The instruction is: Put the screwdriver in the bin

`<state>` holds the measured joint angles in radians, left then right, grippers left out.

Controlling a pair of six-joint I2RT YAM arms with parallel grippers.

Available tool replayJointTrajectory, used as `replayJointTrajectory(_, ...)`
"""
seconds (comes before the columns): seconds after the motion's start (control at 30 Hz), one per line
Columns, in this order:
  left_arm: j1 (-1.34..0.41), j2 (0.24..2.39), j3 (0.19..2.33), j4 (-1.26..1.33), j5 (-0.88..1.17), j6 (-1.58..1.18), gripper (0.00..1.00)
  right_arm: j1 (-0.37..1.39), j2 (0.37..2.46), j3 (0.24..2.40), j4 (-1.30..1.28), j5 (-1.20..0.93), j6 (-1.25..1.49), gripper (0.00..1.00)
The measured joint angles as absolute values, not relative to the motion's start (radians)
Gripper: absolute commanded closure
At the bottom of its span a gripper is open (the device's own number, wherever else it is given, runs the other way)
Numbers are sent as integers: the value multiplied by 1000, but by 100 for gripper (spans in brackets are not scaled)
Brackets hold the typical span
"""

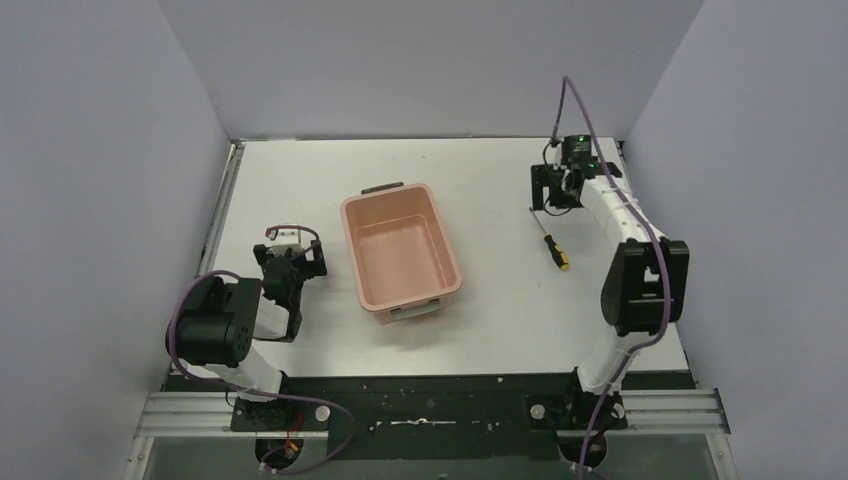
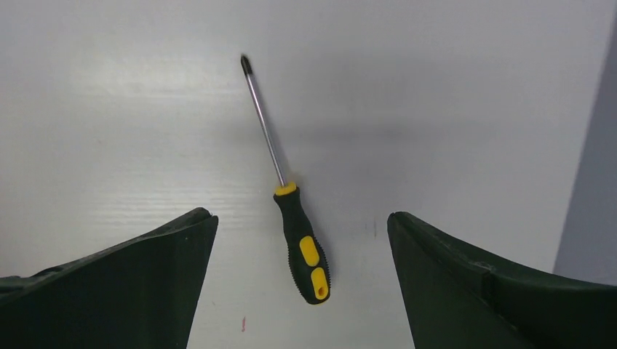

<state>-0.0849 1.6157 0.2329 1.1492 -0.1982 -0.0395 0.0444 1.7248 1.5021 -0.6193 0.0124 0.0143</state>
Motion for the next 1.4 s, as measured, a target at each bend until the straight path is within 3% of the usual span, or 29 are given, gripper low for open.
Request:
replayJointTrajectory(0.17, -85, 1616, 233, 1149, -198, -39, 3, 44, 1914, 1419, -691, 8, -19, 17)
replayJointTrajectory(0.23, -85, 1616, 233, 1149, -198, -39, 3, 44, 1949, 1385, -697, 11, -27, 25)
replayJointTrajectory(0.3, -85, 1616, 233, 1149, -198, -39, 3, 44, 1960, 1374, -693, 15, -35, 45)
replayJointTrajectory(0.37, -85, 1616, 233, 1149, -198, -39, 3, 44, 1962, 1373, -673, 30, -45, 75)
replayJointTrajectory(0.43, -85, 1616, 233, 1149, -198, -40, 3, 44, 1966, 1368, -661, 37, -56, 98)
replayJointTrajectory(0.67, -85, 1616, 233, 1149, -198, -40, 3, 47, 1969, 1420, -743, 65, -62, 100)
replayJointTrajectory(1.1, -85, 1616, 233, 1149, -198, -39, 3, 105, 1866, 1998, -1182, 126, 201, 100)
replayJointTrajectory(1.23, -85, 1616, 233, 1149, -198, -39, 3, 282, 1850, 2058, -1213, 159, 292, 100)
replayJointTrajectory(1.4, -85, 1616, 233, 1149, -198, -39, 3, 647, 1961, 2192, -1192, 149, 373, 100)
